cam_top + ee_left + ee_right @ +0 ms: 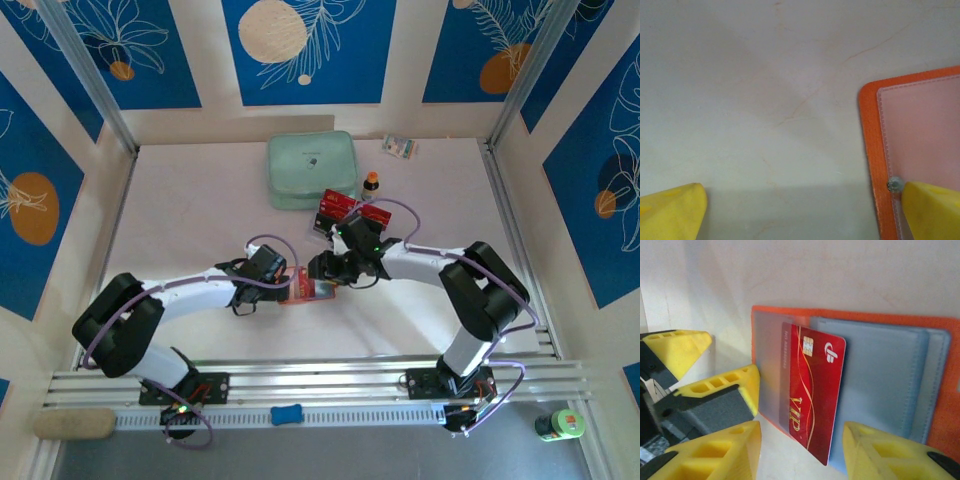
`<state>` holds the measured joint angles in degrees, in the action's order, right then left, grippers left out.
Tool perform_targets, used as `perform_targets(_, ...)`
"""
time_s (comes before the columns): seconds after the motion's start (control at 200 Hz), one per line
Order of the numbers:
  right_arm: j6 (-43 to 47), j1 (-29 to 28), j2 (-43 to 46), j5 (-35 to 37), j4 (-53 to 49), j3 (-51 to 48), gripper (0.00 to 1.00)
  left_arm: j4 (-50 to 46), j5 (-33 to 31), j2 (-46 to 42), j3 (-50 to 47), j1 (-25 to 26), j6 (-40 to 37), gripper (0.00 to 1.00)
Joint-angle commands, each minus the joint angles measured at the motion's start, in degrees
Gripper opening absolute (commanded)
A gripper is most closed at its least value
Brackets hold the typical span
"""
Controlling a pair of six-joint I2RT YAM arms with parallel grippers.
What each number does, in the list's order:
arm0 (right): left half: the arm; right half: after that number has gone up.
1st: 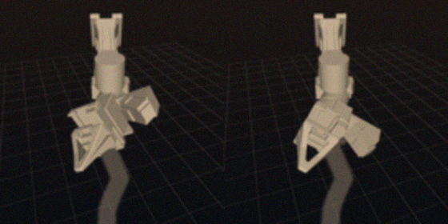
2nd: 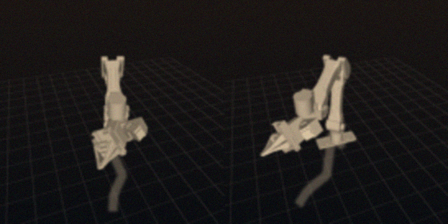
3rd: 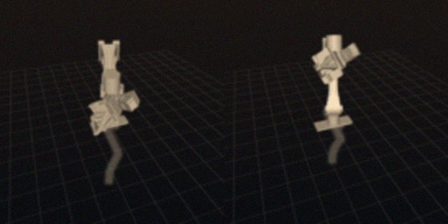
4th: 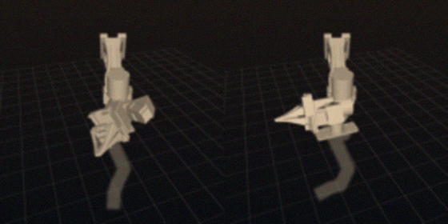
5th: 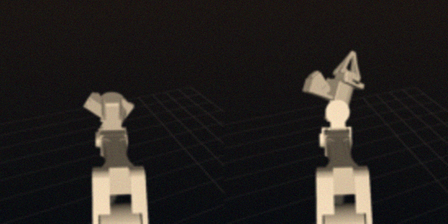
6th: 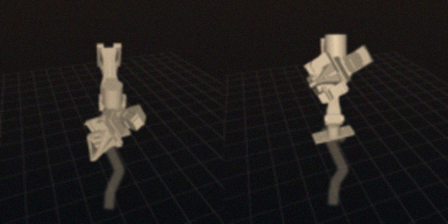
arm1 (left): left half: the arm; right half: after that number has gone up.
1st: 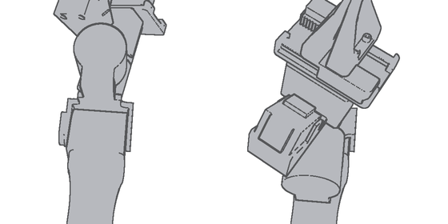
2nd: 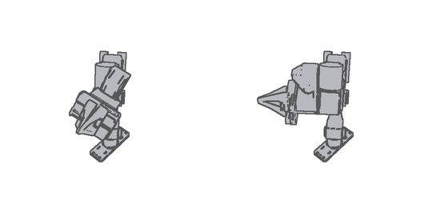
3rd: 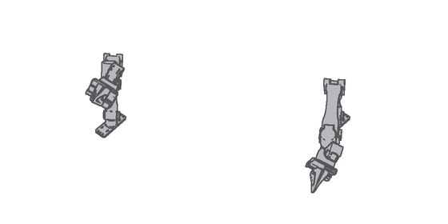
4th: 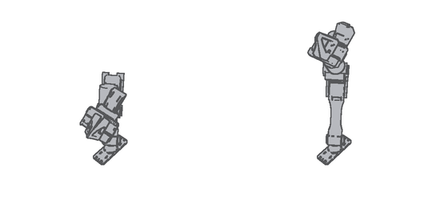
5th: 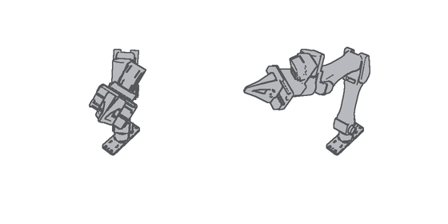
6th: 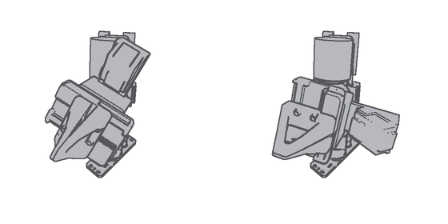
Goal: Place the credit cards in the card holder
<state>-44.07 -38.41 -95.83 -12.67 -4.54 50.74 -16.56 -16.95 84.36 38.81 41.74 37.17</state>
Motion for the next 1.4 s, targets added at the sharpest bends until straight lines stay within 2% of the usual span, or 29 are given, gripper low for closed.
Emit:
perform_targets(0.0,4.2,-0.1,0.4,0.6,-7.0,2.7,0.38,0.5,0.2,0.3,-1.0,-0.4,0.4,0.99)
perform_targets(0.135,4.5,-0.8,-2.2,0.9,-7.7,5.0,0.18,0.5,0.1,0.3,-1.0,-0.5,0.3,0.99)
perform_targets(0.28,4.7,-1.7,-5.1,1.7,-8.4,6.9,0.11,0.6,0.1,0.3,-1.2,-0.4,0.3,0.99)
perform_targets(0.73,3.7,-7.4,-14.8,3.4,-11.8,14.7,0.03,0.8,0.1,0.3,-0.9,-0.5,0.4,0.99)
perform_targets(1.135,3.1,-4.2,-6.3,3.7,-11.9,12.0,0.03,-2.2,-1.0,-5.5,0.0,-0.8,2.1,1.0)
perform_targets(1.395,3.4,-3.4,-7.0,3.2,-11.9,12.0,0.03,-2.3,-1.9,-6.2,-2.5,-1.2,3.1,1.0)
